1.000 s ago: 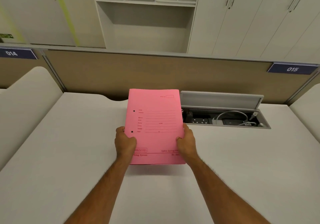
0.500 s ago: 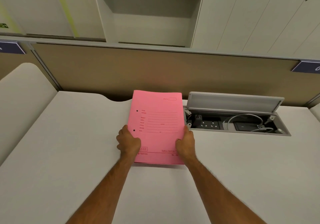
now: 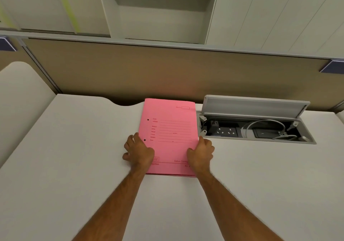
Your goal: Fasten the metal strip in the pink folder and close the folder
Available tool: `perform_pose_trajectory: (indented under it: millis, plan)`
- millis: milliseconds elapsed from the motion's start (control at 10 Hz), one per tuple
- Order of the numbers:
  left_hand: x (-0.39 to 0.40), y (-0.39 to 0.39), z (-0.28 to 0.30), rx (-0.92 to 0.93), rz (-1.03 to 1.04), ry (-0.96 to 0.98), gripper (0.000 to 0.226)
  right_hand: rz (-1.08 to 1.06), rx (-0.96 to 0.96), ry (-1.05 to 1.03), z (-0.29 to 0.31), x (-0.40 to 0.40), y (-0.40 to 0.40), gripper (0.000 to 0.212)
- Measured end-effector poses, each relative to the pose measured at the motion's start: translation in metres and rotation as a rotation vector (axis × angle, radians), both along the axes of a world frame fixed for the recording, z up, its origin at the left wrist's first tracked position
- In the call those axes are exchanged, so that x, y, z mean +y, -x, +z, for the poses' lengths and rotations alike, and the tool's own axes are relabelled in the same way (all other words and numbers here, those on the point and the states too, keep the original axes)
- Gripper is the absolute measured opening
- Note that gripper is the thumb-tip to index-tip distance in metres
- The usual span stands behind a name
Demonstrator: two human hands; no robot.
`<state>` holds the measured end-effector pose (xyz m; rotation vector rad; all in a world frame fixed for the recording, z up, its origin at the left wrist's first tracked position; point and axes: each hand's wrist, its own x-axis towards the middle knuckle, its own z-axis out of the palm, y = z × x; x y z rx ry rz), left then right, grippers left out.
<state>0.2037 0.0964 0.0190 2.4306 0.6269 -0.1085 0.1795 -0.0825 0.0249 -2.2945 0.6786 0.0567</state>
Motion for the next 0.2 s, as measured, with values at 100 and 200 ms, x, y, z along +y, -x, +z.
perform_pose_trajectory:
  millis: [100,200]
  plan:
    - [-0.008,0.007,0.009,-0.072,-0.068,-0.085,0.062,0.005,-0.092,0.069,0.009,-0.003,0.007,0.058]
    - [-0.019,0.011,0.019,-0.141,-0.134,-0.149,0.059,0.045,-0.186,0.097,0.018,-0.006,0.011,0.056]
